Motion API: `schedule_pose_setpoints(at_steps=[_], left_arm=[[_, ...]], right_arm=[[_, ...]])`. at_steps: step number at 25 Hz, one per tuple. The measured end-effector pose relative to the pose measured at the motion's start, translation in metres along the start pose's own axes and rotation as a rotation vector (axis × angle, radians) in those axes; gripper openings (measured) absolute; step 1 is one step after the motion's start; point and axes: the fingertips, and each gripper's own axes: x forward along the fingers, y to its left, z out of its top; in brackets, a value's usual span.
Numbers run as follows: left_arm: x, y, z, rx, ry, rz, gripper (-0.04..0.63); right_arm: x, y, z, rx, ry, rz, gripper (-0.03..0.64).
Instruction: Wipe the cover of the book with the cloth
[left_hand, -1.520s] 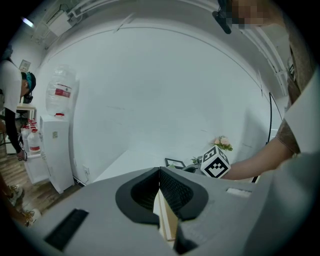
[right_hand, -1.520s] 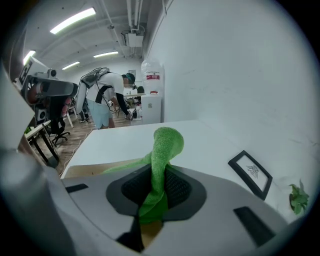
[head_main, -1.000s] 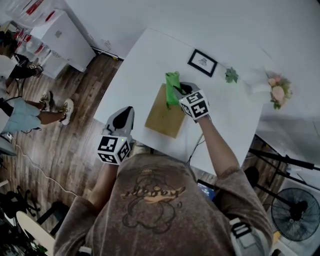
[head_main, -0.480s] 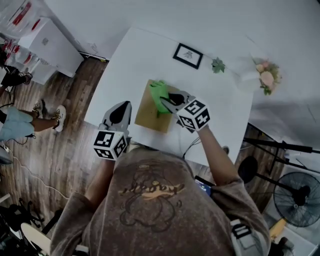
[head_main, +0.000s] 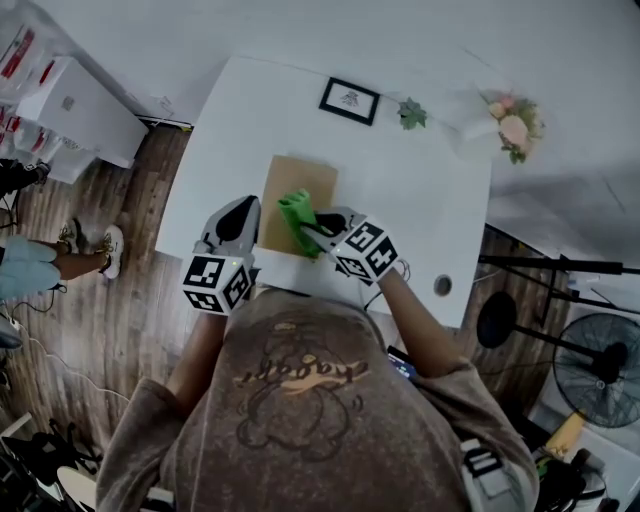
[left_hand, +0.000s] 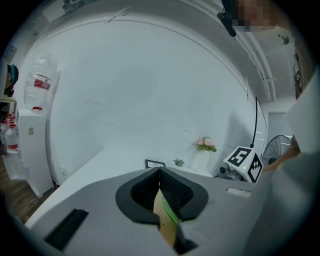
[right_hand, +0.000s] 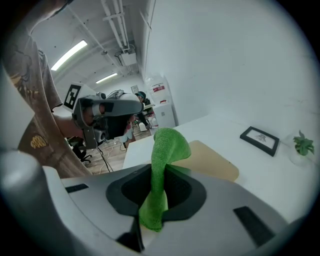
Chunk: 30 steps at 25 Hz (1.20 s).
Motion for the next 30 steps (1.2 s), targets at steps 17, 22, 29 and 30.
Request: schedule_pose_setpoints(at_steps=[17,22,29,30], left_arm=[[0.008,-0.002,-0.003,-0.011,0.01,0.011,0.005],[0.009,-0.004,-0.004,-0.011,0.015,0.007,0.005],[0.01,-0.004,-0.007,-0.012,0.029,0.007,0.005],[0.01,-0.004,-0.007,-0.012,0.03,0.008,0.005]], right_arm=[[0.026,-0.004,-0.045,-0.006,0.092,-0.007,0.063],[0.025,-0.025,-0.043,-0.012,0.104,-0.056,0.063],[0.023,-0.055,-0.039,-0.008,0.107,-0.097,0.063],[0.023,-0.059,-0.038,-0.007,0.105,-0.103,0.063]])
